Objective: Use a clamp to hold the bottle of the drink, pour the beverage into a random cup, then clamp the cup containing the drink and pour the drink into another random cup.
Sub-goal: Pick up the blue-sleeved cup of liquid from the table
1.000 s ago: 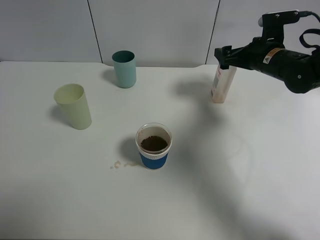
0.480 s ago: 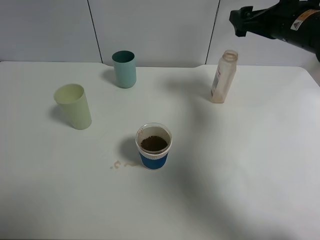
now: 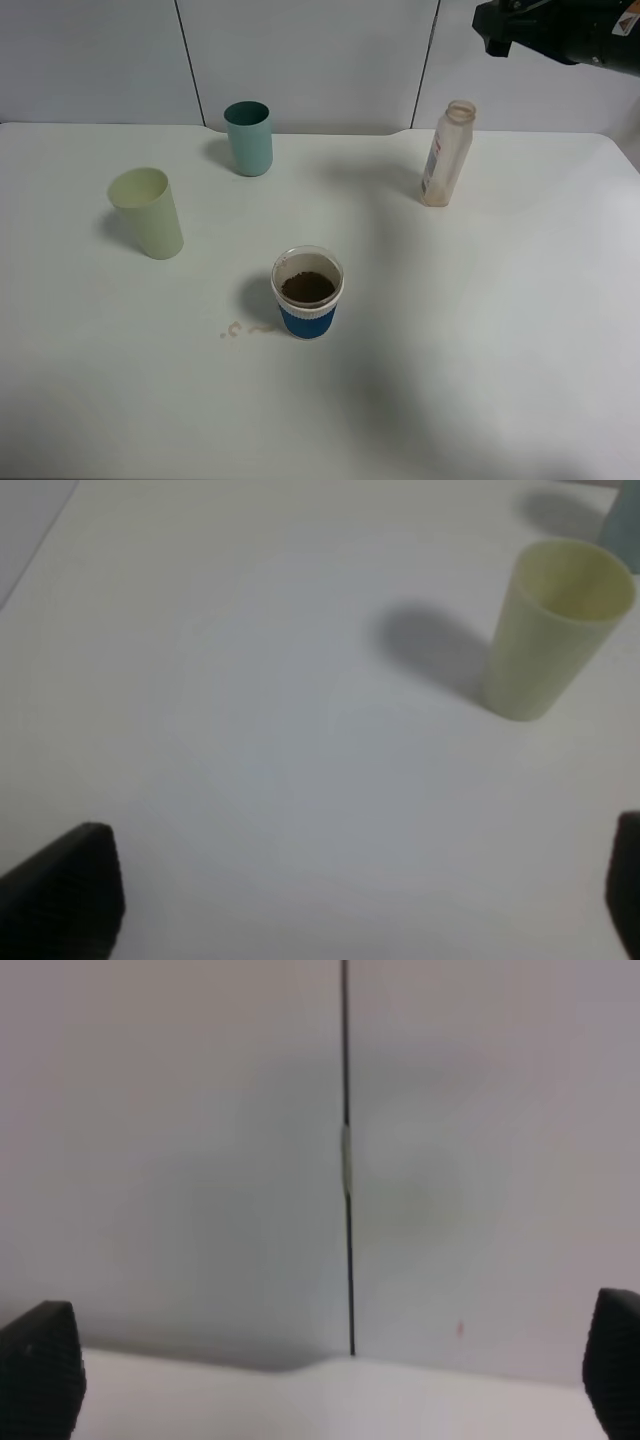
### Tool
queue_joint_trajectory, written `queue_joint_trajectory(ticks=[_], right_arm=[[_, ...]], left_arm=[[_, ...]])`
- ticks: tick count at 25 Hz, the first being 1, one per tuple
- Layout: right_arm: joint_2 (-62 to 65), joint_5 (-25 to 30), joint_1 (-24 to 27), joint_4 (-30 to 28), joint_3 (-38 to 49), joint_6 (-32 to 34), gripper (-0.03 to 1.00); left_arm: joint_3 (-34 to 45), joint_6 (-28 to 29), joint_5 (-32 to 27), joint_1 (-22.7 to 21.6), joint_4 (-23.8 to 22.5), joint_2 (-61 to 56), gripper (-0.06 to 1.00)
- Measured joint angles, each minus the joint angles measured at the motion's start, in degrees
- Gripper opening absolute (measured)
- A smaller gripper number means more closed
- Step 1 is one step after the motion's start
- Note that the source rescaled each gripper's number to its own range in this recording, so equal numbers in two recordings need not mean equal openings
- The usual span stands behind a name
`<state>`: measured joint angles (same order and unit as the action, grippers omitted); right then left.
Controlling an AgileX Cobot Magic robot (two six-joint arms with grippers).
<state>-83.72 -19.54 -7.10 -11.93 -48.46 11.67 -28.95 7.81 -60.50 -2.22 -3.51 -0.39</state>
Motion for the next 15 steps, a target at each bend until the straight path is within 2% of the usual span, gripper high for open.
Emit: queue_joint_trajectory(ticks=[10,11,15], right_arm=[[8.0,14.0,0.0,0.0,0.0,-0.1,1.00],[10.1,18.4,0.0,0.0,0.0,-0.7,1.00],[14.6,28.4,0.0,0.0,0.0,-3.4,1.00]], left_arm=[[0.0,0.0,0.0,0.0,0.0,0.0,0.90],[0.0,0.0,0.0,0.0,0.0,0.0,0.90],[0.0,0.0,0.0,0.0,0.0,0.0,0.90]])
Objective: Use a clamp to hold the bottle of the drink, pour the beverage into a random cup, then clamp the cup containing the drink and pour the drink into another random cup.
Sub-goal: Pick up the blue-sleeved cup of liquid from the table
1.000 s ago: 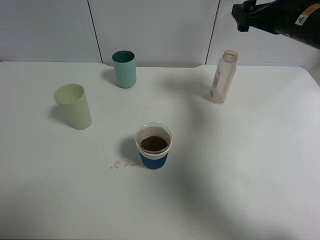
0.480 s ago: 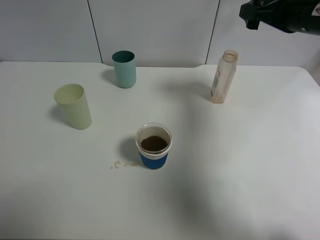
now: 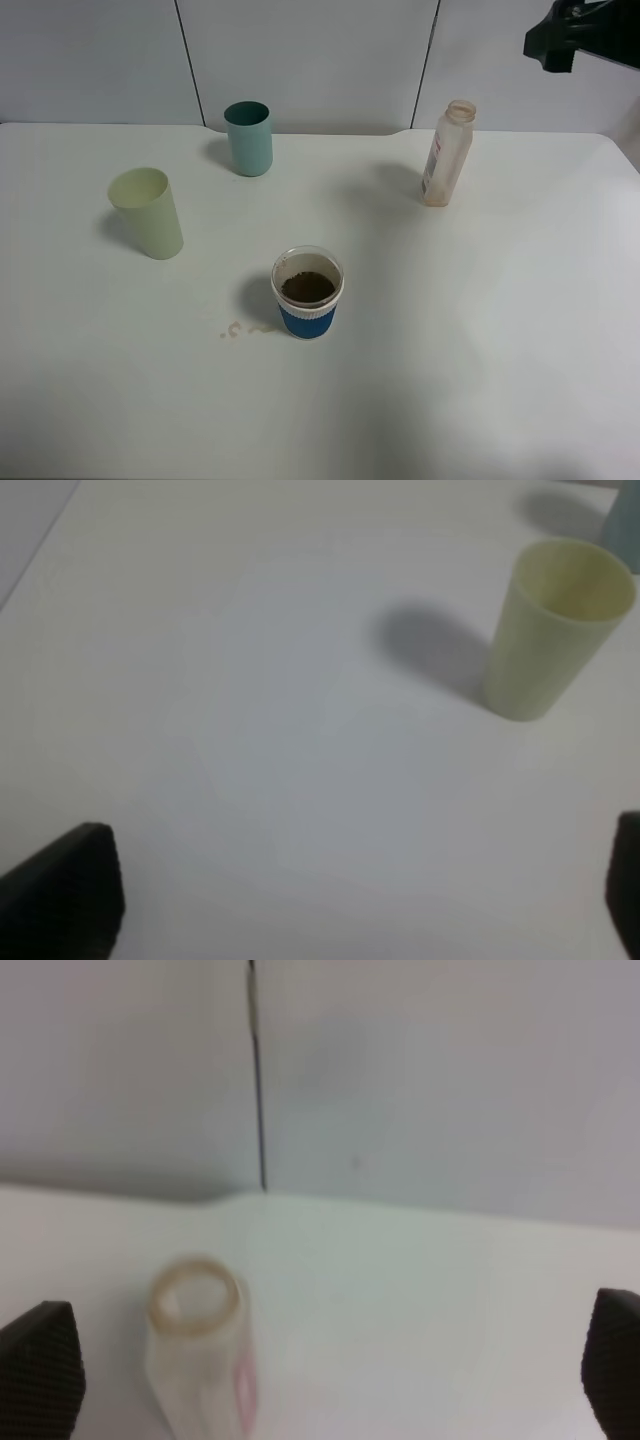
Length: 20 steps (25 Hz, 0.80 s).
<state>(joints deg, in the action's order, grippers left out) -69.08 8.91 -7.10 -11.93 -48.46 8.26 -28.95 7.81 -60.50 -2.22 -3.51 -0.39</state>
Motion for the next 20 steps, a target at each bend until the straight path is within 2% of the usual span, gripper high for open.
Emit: queue_joint_trajectory(ticks=[6,7,10,11,12,20], right_arm=[[7.6,11.3,0.0,0.1,0.0,-1.1,1.00],[7.6,11.3,0.0,0.1,0.0,-1.1,1.00],[11.6,18.3,0.0,0.3,0.0,-1.1,1.00],[14.3,23.0,0.0,0.5,0.0,-1.1,1.00],[15.7,25.3,0.0,0.6,0.0,-1.3,1.00],[25.9,38.9,0.0,0.7,0.1,-2.8,1.00]], left_arm=[[0.0,0.0,0.0,0.0,0.0,0.0,0.90],[0.0,0.0,0.0,0.0,0.0,0.0,0.90],[0.0,0.0,0.0,0.0,0.0,0.0,0.90],[0.0,0.0,0.0,0.0,0.0,0.0,0.90],[0.0,0.0,0.0,0.0,0.0,0.0,0.90],[0.0,0.0,0.0,0.0,0.0,0.0,0.90]])
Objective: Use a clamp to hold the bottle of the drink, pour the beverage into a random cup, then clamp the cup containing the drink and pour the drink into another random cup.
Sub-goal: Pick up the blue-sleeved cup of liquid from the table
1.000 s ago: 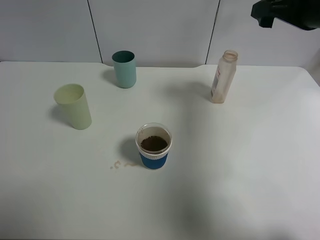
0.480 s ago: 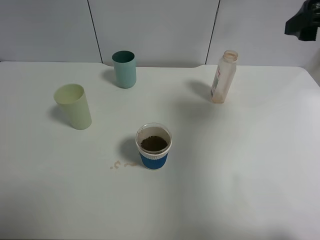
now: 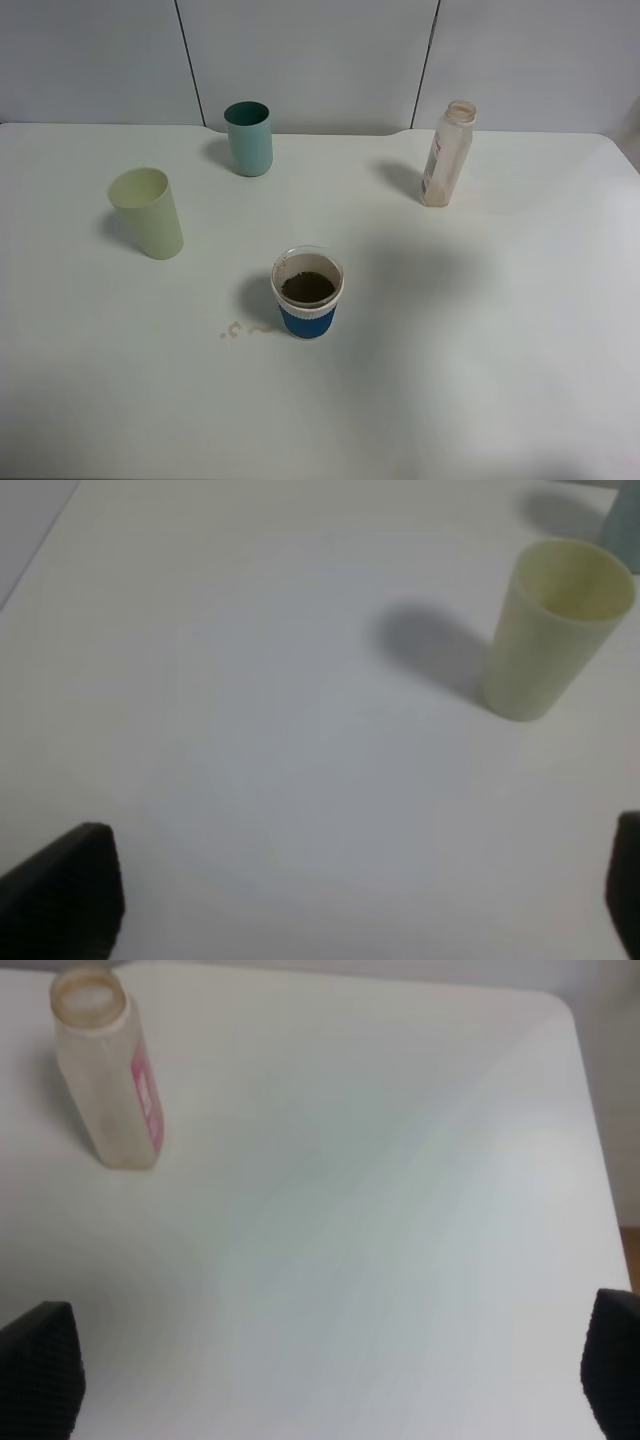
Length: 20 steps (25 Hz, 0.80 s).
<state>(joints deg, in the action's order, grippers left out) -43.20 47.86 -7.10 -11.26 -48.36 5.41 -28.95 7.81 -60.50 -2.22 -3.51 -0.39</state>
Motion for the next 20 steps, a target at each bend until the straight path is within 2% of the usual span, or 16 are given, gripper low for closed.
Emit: queue_joint_trajectory(ticks=[11,16,20], right_arm=[[16.0,7.7,0.0,5.3,13.0,-0.8,1.00],[22.3,11.9,0.0,8.4,13.9,-1.3,1.00],[26.2,14.9,0.0,8.6,13.9,-1.7,1.00]], left_arm=[[0.0,0.0,0.0,0.0,0.0,0.0,0.90],[0.0,0.0,0.0,0.0,0.0,0.0,0.90],[0.0,0.0,0.0,0.0,0.0,0.0,0.90]])
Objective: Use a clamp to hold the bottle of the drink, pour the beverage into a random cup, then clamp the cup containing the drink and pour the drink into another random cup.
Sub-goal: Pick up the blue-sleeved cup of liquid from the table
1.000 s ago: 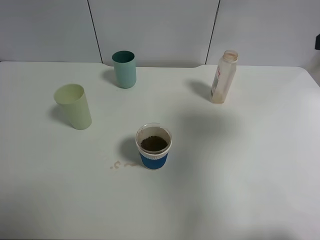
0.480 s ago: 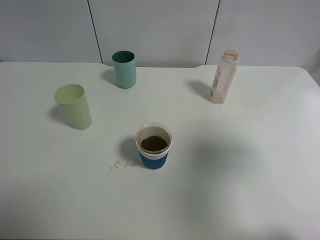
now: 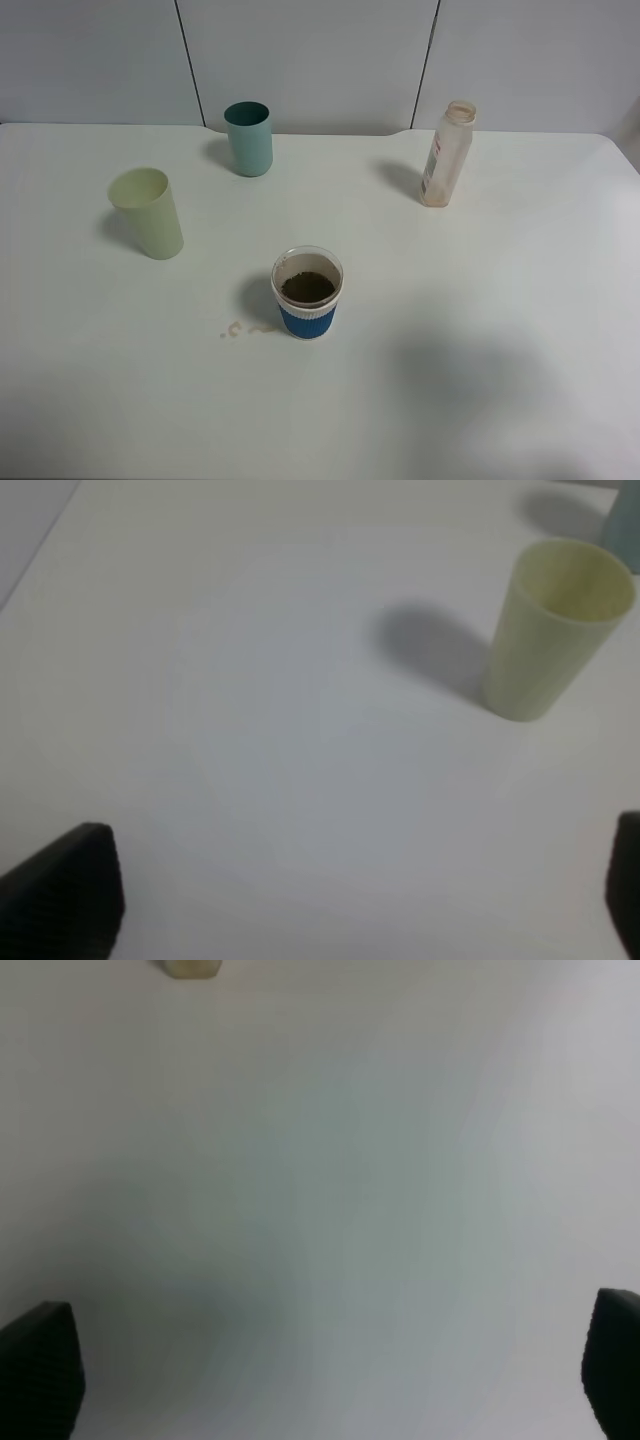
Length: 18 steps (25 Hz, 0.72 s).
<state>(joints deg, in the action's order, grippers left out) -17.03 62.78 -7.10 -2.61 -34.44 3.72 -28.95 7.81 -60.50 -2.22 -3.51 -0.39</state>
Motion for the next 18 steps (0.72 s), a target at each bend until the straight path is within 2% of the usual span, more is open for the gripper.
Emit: queue_joint_trajectory(ticks=[8,14,18], right_arm=[[4.5,0.0,0.0,0.1,0.0,-1.6,1.00],[9.2,-0.8,0.0,3.6,5.1,-6.6,1.00],[11.5,-1.6,0.0,4.3,5.8,-7.1,1.00]], left_arm=[[0.0,0.0,0.0,0.0,0.0,0.0,0.90],[0.0,0.0,0.0,0.0,0.0,0.0,0.90],[0.0,0.0,0.0,0.0,0.0,0.0,0.90]])
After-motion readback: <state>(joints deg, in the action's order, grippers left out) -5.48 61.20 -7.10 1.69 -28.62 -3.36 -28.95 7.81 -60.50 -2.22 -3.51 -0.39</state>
